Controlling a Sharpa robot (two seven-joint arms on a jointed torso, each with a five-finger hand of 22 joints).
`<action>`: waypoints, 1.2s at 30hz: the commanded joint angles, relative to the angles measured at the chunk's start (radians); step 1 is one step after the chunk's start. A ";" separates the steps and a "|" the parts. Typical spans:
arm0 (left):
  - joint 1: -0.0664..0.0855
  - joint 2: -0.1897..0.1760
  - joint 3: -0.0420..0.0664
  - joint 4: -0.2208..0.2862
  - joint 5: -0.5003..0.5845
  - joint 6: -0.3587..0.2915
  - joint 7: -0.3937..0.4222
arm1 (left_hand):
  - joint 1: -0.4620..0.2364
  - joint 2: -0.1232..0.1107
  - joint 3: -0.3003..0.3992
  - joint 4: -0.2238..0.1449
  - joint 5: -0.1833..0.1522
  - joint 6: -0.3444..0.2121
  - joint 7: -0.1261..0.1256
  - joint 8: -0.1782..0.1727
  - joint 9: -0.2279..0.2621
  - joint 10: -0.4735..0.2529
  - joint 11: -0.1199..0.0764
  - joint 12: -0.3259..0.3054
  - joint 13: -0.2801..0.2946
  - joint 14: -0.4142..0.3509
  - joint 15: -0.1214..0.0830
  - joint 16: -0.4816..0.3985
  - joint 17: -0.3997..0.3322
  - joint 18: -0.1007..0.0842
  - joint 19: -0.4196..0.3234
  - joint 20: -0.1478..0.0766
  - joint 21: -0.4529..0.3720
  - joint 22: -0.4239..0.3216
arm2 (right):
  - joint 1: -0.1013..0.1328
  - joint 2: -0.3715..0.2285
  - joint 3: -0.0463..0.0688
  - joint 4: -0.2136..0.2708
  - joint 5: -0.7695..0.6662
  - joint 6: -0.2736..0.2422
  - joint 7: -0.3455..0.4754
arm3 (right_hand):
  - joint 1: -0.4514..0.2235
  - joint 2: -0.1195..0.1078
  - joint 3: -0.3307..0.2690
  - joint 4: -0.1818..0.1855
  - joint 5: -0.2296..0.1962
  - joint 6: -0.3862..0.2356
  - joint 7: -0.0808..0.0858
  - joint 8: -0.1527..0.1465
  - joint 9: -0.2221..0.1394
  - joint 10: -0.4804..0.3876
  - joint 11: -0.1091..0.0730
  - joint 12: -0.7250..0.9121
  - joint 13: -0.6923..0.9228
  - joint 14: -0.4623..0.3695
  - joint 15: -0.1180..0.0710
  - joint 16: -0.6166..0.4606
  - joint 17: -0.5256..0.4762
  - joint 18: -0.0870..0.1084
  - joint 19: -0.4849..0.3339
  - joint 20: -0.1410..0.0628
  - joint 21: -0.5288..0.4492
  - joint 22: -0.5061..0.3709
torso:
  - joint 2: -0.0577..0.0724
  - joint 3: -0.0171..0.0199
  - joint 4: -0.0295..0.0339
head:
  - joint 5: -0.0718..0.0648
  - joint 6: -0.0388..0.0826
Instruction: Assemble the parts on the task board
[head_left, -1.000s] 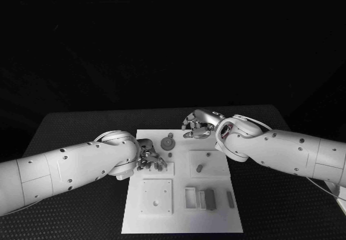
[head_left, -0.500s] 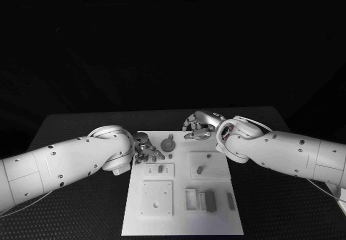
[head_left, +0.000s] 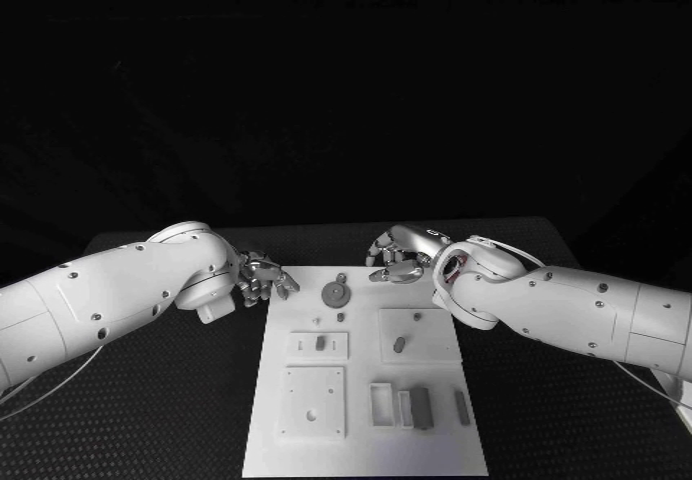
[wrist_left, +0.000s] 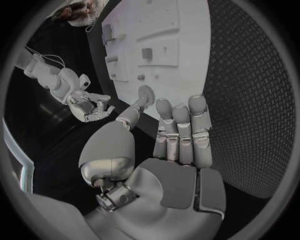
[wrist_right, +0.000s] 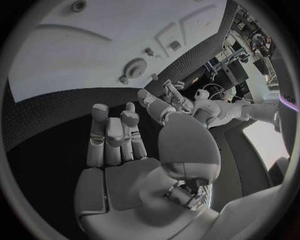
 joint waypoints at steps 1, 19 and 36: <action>0.001 0.023 0.000 -0.053 -0.031 0.009 0.035 | -0.001 0.010 -0.002 -0.008 0.004 -0.024 0.009 -0.013 -0.004 -0.008 0.004 -0.005 -0.002 -0.005 0.004 -0.008 -0.003 0.032 -0.010 0.000 -0.008 0.003 | 0.000 0.000 0.000 -0.003 0.001 0.006 0.007 | -0.006 0.004 0.001 -0.001 -0.001 0.001 0.005 -0.003 0.001 -0.003 -0.001 0.001 -0.001 -0.006 -0.003 -0.004 0.001 0.011 -0.001 -0.005 -0.005 0.016 | 0.001 -0.0012 0.0010 | 0.000 0.001; -0.029 0.101 -0.001 -0.217 -0.174 -0.017 0.058 | -0.038 0.002 -0.010 0.022 -0.030 -0.049 0.018 -0.029 -0.022 -0.009 0.012 -0.006 -0.005 -0.008 0.011 -0.008 -0.007 0.038 -0.011 0.006 -0.018 0.002 | 0.000 0.005 0.000 -0.007 0.003 0.007 0.008 | -0.011 0.002 0.001 0.002 -0.001 -0.011 0.009 -0.010 -0.001 -0.004 0.002 0.001 -0.002 -0.006 -0.001 -0.005 0.000 0.011 -0.001 -0.004 -0.005 0.015 | 0.001 0.0005 -0.0032 | -0.002 0.008; -0.037 0.117 -0.001 -0.229 -0.169 0.061 0.088 | -0.046 -0.057 -0.006 0.033 -0.041 -0.068 0.025 -0.039 -0.037 -0.019 0.019 -0.007 -0.006 -0.017 0.017 -0.008 -0.010 0.041 -0.015 0.012 -0.026 0.006 | -0.001 0.009 0.000 -0.009 0.003 0.009 0.008 | -0.009 0.002 0.001 0.002 -0.001 -0.011 0.009 -0.010 -0.001 -0.004 0.002 0.001 -0.002 -0.006 0.000 -0.005 0.001 0.011 -0.001 -0.004 -0.005 0.015 | 0.000 0.0013 -0.0019 | -0.004 0.008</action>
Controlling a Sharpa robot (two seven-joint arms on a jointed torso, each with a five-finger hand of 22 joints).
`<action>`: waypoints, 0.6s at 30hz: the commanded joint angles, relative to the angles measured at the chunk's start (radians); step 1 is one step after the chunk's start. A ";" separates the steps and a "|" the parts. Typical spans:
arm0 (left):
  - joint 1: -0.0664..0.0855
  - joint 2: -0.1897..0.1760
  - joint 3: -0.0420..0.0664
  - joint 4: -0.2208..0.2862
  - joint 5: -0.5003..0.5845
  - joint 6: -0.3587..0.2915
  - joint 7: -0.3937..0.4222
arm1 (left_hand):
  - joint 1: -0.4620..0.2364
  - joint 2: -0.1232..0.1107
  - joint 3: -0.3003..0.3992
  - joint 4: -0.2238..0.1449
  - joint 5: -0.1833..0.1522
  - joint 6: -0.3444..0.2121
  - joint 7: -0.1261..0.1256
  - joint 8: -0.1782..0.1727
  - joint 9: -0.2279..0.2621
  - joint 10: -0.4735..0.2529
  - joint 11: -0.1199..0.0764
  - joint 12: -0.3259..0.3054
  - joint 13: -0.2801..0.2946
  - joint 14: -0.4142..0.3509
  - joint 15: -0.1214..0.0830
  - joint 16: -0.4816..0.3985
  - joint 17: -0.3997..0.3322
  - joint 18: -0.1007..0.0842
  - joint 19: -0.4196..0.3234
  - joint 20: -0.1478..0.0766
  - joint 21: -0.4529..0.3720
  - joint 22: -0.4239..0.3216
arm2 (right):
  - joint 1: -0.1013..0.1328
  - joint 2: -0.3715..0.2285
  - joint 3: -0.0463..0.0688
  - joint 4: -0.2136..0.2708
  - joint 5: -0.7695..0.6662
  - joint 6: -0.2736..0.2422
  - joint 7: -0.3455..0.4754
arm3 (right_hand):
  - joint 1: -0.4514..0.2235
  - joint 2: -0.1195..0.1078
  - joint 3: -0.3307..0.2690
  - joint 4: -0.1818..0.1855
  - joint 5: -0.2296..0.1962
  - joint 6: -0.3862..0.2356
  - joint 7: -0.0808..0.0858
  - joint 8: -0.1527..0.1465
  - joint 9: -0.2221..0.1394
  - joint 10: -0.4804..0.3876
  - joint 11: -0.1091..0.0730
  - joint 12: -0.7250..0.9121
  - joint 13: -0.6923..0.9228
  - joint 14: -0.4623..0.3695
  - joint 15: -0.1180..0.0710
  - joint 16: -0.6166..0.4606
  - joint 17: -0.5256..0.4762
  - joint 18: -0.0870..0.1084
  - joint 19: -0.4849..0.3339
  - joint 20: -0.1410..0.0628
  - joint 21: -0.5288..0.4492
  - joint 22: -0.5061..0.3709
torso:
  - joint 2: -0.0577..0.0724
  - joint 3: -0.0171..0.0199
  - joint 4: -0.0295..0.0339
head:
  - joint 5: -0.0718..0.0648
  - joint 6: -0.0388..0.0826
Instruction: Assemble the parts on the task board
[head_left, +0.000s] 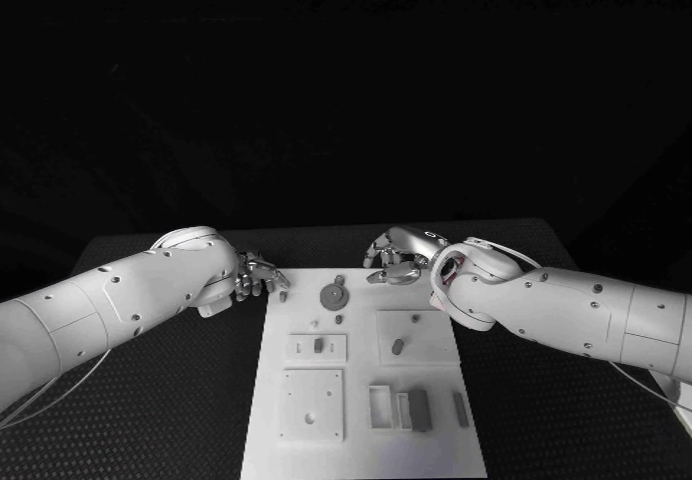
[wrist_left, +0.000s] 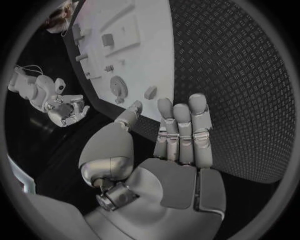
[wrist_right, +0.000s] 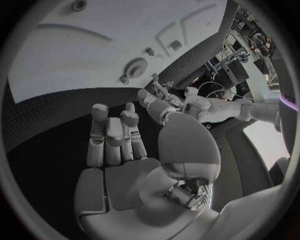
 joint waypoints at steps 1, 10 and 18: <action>0.000 0.004 0.000 0.001 -0.003 0.044 0.022 | 0.001 -0.011 0.003 0.008 -0.006 -0.016 0.010 -0.005 -0.002 -0.003 0.003 -0.002 -0.001 -0.003 0.003 -0.003 -0.002 0.041 -0.005 0.001 -0.005 0.006 | 0.000 0.001 0.000 0.001 -0.002 0.009 0.008 | -0.009 0.002 0.001 0.002 -0.001 -0.002 0.003 -0.004 -0.001 -0.004 0.002 0.001 -0.001 -0.006 0.000 -0.005 0.001 0.015 0.000 -0.005 -0.005 0.015 | 0.000 0.0008 0.0008 | 0.000 0.003; -0.003 0.013 -0.007 0.002 -0.009 0.053 0.024 | 0.004 -0.009 0.007 0.009 -0.007 -0.018 0.011 -0.006 -0.005 -0.006 0.004 -0.002 -0.001 -0.006 0.004 -0.002 -0.002 0.042 -0.006 0.003 -0.006 0.008 | 0.000 0.002 0.000 0.001 -0.002 0.009 0.009 | -0.009 0.001 0.001 0.001 -0.001 -0.002 0.003 -0.004 -0.001 -0.004 0.002 0.001 -0.001 -0.006 0.000 -0.005 0.001 0.015 0.000 -0.005 -0.005 0.015 | 0.000 0.0008 -0.0003 | -0.001 0.001; -0.008 0.019 -0.012 -0.003 -0.032 0.052 0.026 | 0.015 -0.003 0.010 0.004 -0.005 -0.018 0.012 -0.006 -0.007 -0.006 0.005 0.001 0.000 -0.007 0.005 0.002 -0.001 0.043 -0.006 0.004 -0.006 0.012 | 0.000 0.003 0.000 0.000 -0.001 0.009 0.008 | -0.010 0.001 0.001 0.002 -0.001 -0.002 0.004 -0.004 -0.001 -0.004 0.002 0.002 -0.001 -0.006 0.000 -0.005 0.001 0.015 0.000 -0.005 -0.005 0.015 | 0.001 0.0005 -0.0005 | -0.002 0.002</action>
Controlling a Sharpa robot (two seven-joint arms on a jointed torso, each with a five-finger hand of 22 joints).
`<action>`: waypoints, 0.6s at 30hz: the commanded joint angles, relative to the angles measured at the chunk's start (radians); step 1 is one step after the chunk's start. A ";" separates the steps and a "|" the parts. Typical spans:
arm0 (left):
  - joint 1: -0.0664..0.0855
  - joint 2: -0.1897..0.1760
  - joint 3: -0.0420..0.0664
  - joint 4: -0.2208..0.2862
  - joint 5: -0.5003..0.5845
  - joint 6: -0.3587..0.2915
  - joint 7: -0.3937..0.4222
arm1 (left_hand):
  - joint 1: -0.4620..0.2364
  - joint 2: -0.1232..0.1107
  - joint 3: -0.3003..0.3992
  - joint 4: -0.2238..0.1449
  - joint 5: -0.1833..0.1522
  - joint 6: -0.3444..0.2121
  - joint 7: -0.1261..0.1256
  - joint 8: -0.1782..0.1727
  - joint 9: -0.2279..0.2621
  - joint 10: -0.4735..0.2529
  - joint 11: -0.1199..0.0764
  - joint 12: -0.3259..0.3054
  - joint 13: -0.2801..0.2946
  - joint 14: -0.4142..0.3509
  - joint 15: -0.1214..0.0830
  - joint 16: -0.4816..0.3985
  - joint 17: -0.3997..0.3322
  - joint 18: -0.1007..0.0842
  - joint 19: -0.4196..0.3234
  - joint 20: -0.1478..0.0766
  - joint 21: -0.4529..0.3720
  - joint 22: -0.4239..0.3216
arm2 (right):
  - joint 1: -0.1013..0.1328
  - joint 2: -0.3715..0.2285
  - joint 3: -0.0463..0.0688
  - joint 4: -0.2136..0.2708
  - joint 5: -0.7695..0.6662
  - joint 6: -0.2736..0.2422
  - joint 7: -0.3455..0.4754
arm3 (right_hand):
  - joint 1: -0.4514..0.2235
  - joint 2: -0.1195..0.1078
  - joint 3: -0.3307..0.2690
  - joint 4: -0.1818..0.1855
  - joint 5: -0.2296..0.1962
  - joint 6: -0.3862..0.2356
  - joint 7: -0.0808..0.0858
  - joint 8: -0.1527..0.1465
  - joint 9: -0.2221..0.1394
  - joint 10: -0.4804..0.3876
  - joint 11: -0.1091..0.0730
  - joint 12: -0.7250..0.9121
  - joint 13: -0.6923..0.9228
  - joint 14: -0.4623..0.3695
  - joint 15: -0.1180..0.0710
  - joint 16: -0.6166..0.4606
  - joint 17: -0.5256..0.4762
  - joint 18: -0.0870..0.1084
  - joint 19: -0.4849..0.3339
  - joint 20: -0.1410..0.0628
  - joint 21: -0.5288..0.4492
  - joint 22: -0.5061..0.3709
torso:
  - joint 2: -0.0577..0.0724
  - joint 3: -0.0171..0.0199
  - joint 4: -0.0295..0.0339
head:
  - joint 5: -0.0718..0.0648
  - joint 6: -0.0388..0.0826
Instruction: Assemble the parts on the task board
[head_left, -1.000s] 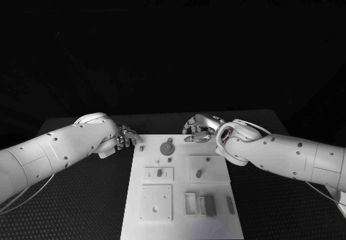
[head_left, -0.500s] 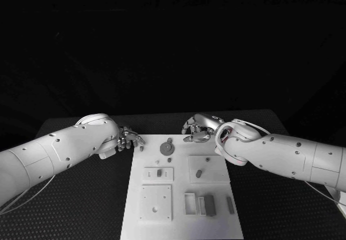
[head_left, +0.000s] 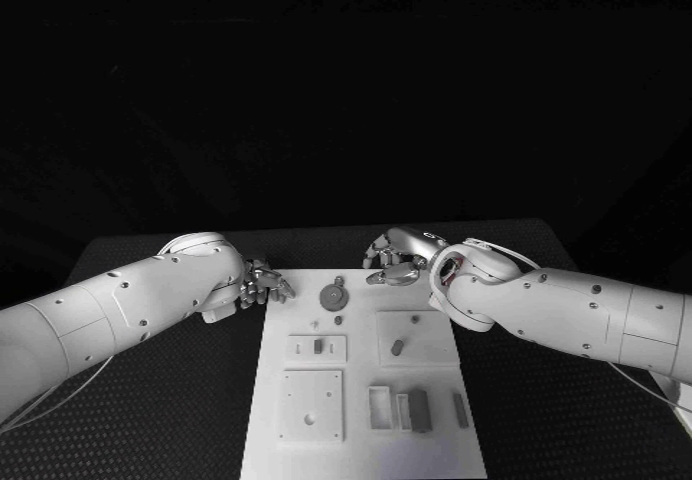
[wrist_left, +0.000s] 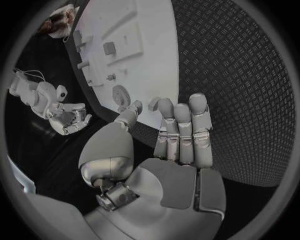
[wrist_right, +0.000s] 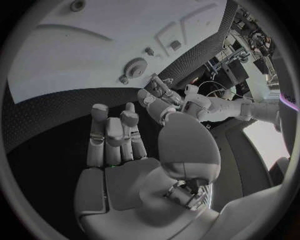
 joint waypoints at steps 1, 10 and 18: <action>0.000 0.003 0.000 -0.002 -0.023 0.017 0.013 | 0.011 0.002 0.007 0.000 -0.005 -0.008 0.008 -0.006 -0.001 -0.003 0.001 0.001 0.000 -0.004 0.001 0.002 0.000 0.043 -0.004 0.002 -0.003 0.011 | 0.000 0.001 0.000 0.001 -0.002 0.008 0.008 | -0.010 0.001 0.001 0.002 -0.001 0.000 0.005 -0.004 -0.001 -0.004 0.002 0.002 -0.001 -0.006 -0.003 -0.005 0.001 0.015 0.000 -0.005 -0.005 0.015 | 0.001 0.0000 0.0005 | -0.001 0.000; 0.000 0.003 -0.001 -0.002 -0.030 0.014 0.013 | 0.018 0.016 0.008 -0.005 -0.002 -0.007 0.008 -0.005 -0.003 -0.003 0.002 0.004 0.001 -0.004 0.002 0.004 0.000 0.044 -0.003 0.003 -0.002 0.014 | 0.000 0.001 0.000 0.001 -0.001 0.009 0.008 | -0.010 0.002 0.001 0.002 -0.001 0.000 0.005 -0.004 -0.001 -0.004 0.002 0.002 -0.001 -0.006 -0.003 -0.005 0.001 0.015 0.000 -0.005 -0.005 0.015 | 0.001 -0.0001 0.0009 | -0.001 -0.001; 0.000 0.004 -0.002 -0.004 -0.030 0.009 0.011 | 0.025 0.049 0.005 -0.016 -0.002 0.000 0.006 0.001 -0.006 -0.003 0.000 0.007 0.002 -0.004 0.001 0.008 0.000 0.044 -0.002 0.004 -0.001 0.018 | 0.000 0.002 0.000 0.001 -0.001 0.009 0.009 | -0.010 0.002 0.002 0.002 -0.001 0.001 0.005 -0.004 -0.001 -0.004 0.002 0.002 -0.001 -0.006 -0.002 -0.005 0.001 0.015 0.000 -0.005 -0.005 0.015 | 0.000 -0.0001 0.0001 | -0.001 -0.002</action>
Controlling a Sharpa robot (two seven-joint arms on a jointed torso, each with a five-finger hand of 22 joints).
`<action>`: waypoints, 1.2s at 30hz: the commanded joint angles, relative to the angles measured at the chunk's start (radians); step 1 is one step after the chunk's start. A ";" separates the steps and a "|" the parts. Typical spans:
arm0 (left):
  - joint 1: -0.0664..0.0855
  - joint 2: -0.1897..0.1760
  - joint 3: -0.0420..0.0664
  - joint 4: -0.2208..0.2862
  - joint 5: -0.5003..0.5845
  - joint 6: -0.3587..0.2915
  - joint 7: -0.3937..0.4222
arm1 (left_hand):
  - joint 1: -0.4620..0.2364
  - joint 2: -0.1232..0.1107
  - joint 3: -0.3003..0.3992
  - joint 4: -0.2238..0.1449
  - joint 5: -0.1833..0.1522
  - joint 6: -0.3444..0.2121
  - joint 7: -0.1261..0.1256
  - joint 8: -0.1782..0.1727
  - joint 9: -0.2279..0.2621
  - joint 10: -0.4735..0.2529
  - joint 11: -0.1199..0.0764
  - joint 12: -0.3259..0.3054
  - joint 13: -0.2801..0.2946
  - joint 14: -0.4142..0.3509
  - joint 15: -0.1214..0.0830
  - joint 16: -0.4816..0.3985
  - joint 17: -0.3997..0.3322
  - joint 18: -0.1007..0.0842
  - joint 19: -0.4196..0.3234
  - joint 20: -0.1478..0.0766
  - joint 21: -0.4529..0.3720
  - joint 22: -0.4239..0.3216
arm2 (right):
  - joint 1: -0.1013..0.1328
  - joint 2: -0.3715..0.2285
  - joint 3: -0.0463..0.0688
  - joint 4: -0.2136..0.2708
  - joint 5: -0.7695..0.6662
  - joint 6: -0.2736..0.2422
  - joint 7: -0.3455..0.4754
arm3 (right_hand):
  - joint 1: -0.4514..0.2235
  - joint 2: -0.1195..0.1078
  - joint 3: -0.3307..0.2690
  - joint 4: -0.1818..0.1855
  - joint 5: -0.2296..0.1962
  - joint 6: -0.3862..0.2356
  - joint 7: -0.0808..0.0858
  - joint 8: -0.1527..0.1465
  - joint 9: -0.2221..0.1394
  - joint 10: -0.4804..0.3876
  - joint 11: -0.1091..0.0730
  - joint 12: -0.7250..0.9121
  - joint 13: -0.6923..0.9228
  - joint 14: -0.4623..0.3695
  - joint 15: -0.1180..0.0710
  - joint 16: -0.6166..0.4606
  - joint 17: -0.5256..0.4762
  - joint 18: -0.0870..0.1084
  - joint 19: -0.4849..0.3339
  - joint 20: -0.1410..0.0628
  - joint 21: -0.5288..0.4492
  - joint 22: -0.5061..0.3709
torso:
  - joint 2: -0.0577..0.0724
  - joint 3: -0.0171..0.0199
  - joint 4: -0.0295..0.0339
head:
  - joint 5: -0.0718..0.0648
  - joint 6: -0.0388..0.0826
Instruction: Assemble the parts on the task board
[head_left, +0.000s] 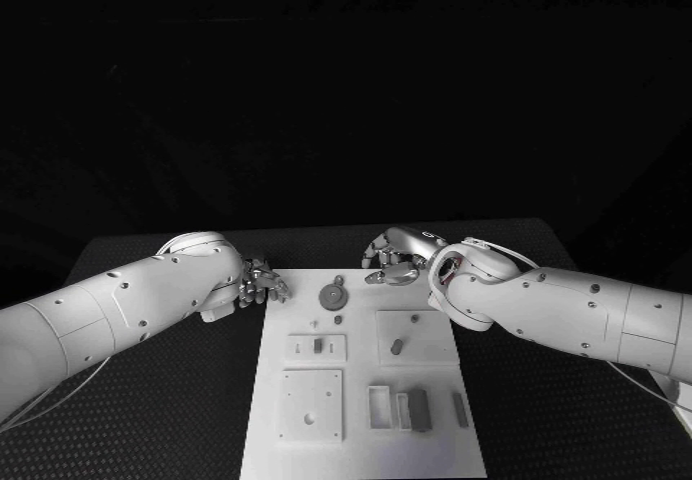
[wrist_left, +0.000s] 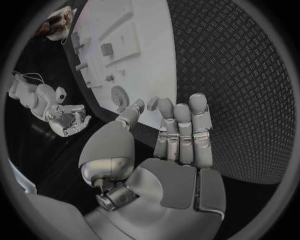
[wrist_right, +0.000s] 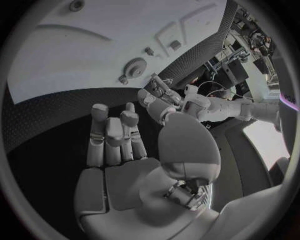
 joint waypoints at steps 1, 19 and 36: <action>-0.001 0.002 0.000 -0.001 -0.009 0.003 0.005 | 0.002 0.023 -0.001 -0.011 -0.002 0.004 0.008 0.001 -0.003 -0.002 0.000 0.007 0.001 -0.004 0.000 0.004 -0.001 0.044 -0.002 0.004 -0.001 0.018 | 0.000 0.000 0.000 0.001 -0.002 0.009 0.008 | -0.010 0.002 0.002 0.002 -0.001 0.001 0.006 -0.004 -0.001 -0.004 0.002 0.002 -0.001 -0.006 -0.003 -0.005 0.001 0.013 0.001 -0.006 -0.005 0.015 | 0.000 0.0001 -0.0003 | 0.000 -0.001; -0.001 0.004 0.000 -0.009 0.011 0.016 0.016 | 0.020 0.126 -0.020 -0.073 0.003 0.024 0.001 0.015 -0.011 0.006 -0.007 0.018 0.005 0.003 -0.005 0.015 -0.003 0.043 0.005 0.000 0.009 0.021 | 0.000 0.003 0.000 0.000 0.002 0.009 0.011 | -0.009 0.003 0.002 0.002 -0.001 0.001 0.006 -0.004 -0.001 -0.004 0.002 0.002 -0.001 -0.006 -0.003 -0.005 0.001 0.013 0.001 -0.006 -0.005 0.015 | 0.000 -0.0003 0.0003 | 0.002 -0.001; -0.001 0.001 0.000 -0.010 0.018 0.006 0.026 | 0.084 0.189 0.006 -0.122 0.019 0.048 -0.007 0.030 -0.015 0.012 -0.014 0.022 0.006 0.006 -0.010 0.021 -0.004 0.041 0.008 -0.004 0.018 0.022 | 0.000 0.002 0.000 -0.002 0.002 0.011 0.011 | -0.009 0.003 0.002 0.002 -0.001 0.002 0.006 -0.004 -0.001 -0.004 0.002 0.003 -0.001 -0.006 -0.003 -0.005 0.001 0.013 0.002 -0.006 -0.005 0.015 | -0.001 -0.0004 0.0001 | 0.001 -0.004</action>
